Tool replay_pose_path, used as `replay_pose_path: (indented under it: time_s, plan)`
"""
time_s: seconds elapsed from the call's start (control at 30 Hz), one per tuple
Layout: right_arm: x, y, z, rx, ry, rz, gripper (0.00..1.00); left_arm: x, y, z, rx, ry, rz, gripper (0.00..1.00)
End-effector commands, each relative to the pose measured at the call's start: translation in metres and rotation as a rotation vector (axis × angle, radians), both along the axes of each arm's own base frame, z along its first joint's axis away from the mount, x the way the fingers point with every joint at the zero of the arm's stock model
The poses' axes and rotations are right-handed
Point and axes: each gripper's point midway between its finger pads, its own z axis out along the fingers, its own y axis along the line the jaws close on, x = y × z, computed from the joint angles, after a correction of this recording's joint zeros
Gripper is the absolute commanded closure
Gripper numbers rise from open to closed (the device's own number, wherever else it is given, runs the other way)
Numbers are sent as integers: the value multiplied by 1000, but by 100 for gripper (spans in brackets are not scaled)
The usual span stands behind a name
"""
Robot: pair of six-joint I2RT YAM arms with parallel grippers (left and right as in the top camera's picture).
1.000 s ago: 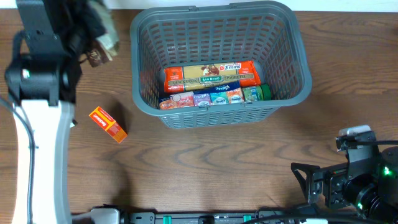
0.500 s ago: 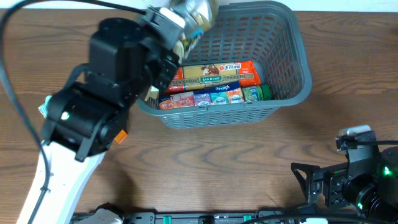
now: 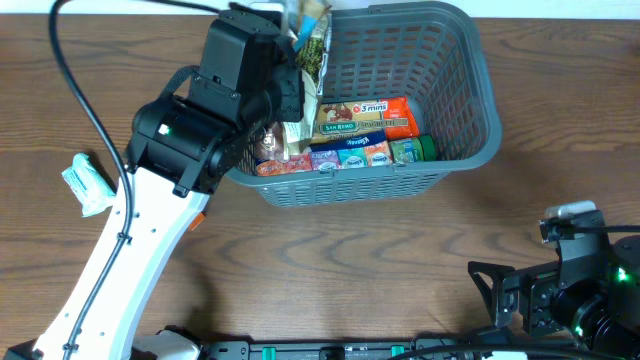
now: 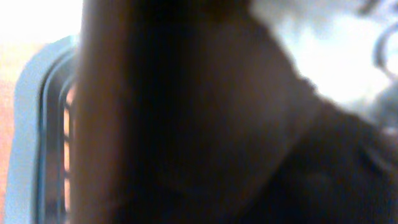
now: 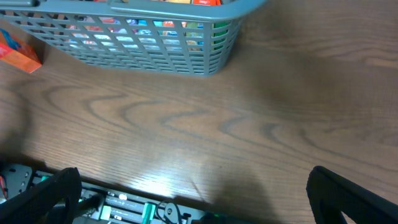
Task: Pack container
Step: 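Lift the coffee pouch over the basket and drop it inside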
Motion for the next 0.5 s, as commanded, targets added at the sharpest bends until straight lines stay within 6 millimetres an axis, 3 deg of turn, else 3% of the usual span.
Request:
replay_pose_path:
  time_s: [0.0,0.17,0.33,0.37,0.4,0.43,0.47]
  plan:
    - [0,-1,0,-1,2,-6,1,-3,23,39,-152,-35,175,94]
    - [0,-1,0,-1,2,-6,1,-9,46,20,-137,59,261,95]
    - [0,-1,0,-1,2,-6,1,-10,48,11,-117,90,269,94]
    - [0,-1,0,-1,1,-6,1,-10,48,11,-118,90,269,90]
    - [0,-1,0,-1,1,-6,1,-9,48,13,-121,84,268,31]
    - [0,-1,0,-1,1,-6,1,-9,48,15,-123,74,264,1]
    - [0,-1,0,-1,2,-6,1,-9,48,22,-127,51,256,1]
